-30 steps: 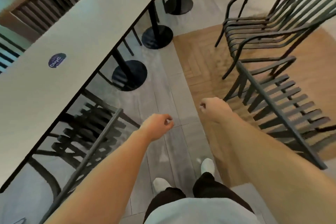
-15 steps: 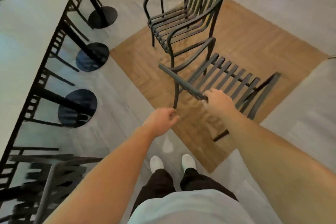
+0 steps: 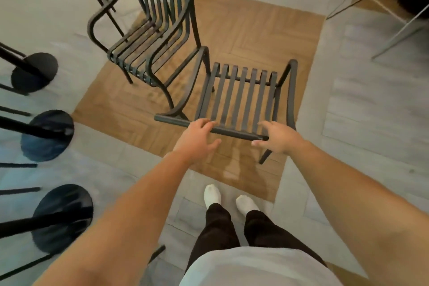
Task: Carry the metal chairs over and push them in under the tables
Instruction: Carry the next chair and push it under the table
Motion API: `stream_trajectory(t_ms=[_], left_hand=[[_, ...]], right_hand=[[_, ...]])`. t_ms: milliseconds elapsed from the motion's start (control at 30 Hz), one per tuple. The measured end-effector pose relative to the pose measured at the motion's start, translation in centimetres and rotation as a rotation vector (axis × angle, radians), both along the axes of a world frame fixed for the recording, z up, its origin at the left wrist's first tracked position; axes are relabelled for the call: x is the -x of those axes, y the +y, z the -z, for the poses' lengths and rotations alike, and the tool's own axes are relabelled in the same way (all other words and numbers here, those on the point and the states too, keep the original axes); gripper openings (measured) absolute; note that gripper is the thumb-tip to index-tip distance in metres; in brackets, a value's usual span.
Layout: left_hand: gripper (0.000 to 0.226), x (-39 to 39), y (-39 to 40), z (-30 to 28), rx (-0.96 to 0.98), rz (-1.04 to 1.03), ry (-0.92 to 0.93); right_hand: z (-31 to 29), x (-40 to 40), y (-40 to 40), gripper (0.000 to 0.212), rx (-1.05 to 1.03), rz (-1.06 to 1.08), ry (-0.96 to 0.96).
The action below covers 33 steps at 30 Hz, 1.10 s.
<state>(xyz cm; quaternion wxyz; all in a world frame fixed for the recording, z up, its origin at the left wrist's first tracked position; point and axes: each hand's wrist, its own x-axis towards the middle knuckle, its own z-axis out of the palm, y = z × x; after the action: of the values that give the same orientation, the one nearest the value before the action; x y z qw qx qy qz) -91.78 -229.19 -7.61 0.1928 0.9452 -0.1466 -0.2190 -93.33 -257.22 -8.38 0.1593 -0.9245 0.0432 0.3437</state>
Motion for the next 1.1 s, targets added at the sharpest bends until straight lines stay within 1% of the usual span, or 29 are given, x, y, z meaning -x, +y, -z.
stream_trajectory(t_ms=[100, 233, 333, 467, 567, 633, 733, 867, 1100], left_hand=[[0.071, -3.2, 0.7, 0.8, -0.031, 0.111, -0.004], [0.076, -6.3, 1.3, 1.9, -0.129, 0.203, 0.043], [0.075, -7.6, 1.8, 3.2, -0.154, 0.234, 0.090], [0.072, -8.7, 2.1, 4.5, -0.192, 0.308, 0.091], [0.062, -8.9, 2.0, 4.8, -0.245, 0.331, 0.086], [0.048, -9.1, 2.0, 4.7, -0.284, 0.319, 0.072], [0.027, -9.0, 1.8, 4.5, -0.345, 0.327, 0.069], [0.021, -8.8, 1.7, 4.2, -0.360, 0.302, 0.063], [0.022, -8.2, 1.6, 3.8, -0.381, 0.303, 0.107]], right_hand=[[0.8, 0.1, -0.1, 0.088, 0.011, 0.047, 0.020], [1.7, 0.1, 0.8, 0.079, 0.024, 0.103, 0.028], [2.3, 0.0, 1.7, 0.067, 0.035, 0.125, 0.021], [3.1, -0.1, 2.8, 0.051, 0.092, 0.130, 0.025], [3.5, -0.1, 3.2, 0.041, 0.155, 0.136, 0.029], [3.6, -0.3, 3.5, 0.035, 0.188, 0.156, 0.043], [3.8, -0.5, 3.9, 0.033, 0.224, 0.176, 0.065], [3.8, -0.8, 4.3, 0.034, 0.266, 0.207, 0.096], [4.0, -0.8, 4.4, 0.027, 0.292, 0.214, 0.132]])
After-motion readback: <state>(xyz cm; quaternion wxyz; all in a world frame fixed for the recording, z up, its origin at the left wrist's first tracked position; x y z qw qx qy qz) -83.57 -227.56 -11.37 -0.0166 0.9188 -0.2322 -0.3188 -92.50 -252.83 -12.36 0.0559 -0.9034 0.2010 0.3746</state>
